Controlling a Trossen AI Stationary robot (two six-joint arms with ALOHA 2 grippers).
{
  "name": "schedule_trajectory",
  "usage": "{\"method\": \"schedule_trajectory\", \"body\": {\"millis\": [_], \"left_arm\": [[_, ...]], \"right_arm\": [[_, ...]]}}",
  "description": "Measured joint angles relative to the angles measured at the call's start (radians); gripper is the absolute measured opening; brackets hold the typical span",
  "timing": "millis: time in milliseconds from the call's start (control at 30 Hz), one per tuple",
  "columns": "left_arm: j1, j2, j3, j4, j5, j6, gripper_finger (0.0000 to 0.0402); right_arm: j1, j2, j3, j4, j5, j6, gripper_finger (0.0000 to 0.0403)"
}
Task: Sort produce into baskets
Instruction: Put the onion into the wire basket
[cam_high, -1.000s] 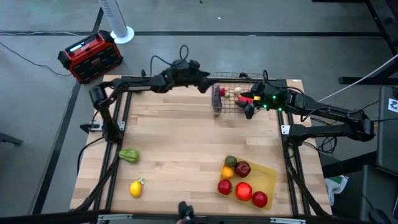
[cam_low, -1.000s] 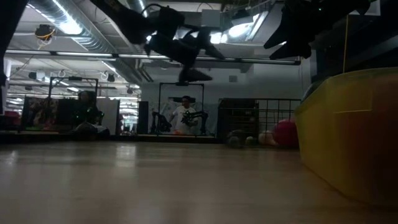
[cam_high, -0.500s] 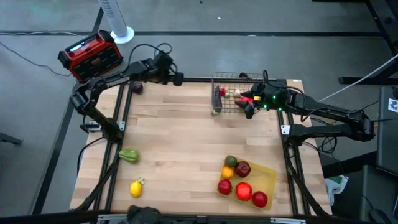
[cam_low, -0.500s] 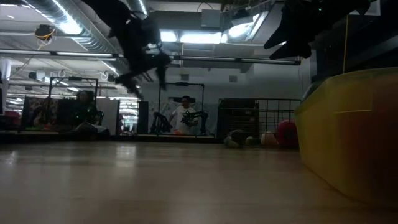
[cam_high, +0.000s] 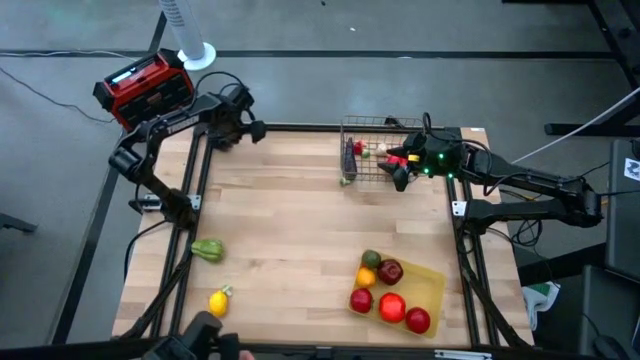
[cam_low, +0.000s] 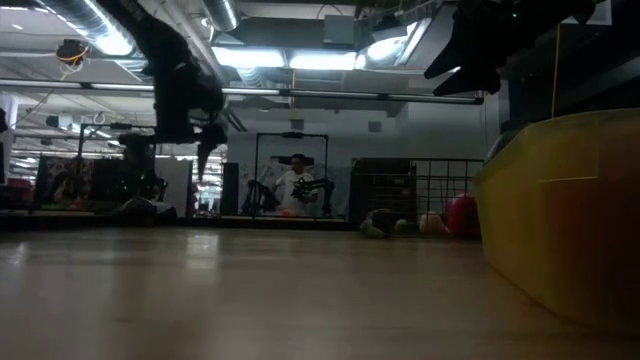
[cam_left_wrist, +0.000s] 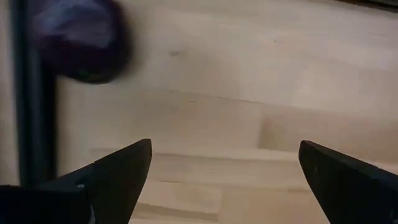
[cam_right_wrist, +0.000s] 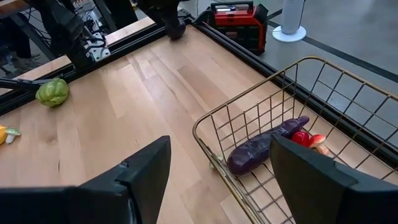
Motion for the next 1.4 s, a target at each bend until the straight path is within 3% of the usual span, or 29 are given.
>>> {"method": "schedule_trajectory", "body": {"millis": [267,500,767,1000,1167,1400], "left_arm": [[0.114,0.0,-0.038,-0.004,-0.022,-0.093,0.04],[0.113,0.0,-0.036,0.045,-0.061,-0.205,0.04],[0.113,0.0,-0.036,-0.009,-0.064,-0.665,0.04],[0.113,0.0,-0.046,-0.057,-0.124,-0.859,0.04],[0.116,0.0,-0.058,-0.05,-0.166,-0.894,0.04],[0.12,0.0,-0.058,0.08,-0.172,-0.775,0.04]], "right_arm": [[0.0,0.0,0.0,0.0,0.0,0.0,0.0269],[0.0,0.0,0.0,0.0,0.0,0.0,0.0269],[0.0,0.0,0.0,0.0,0.0,0.0,0.0269],[0.0,0.0,0.0,0.0,0.0,0.0,0.0269],[0.0,0.0,0.0,0.0,0.0,0.0,0.0269],[0.0,0.0,0.0,0.0,0.0,0.0,0.0269]]}}
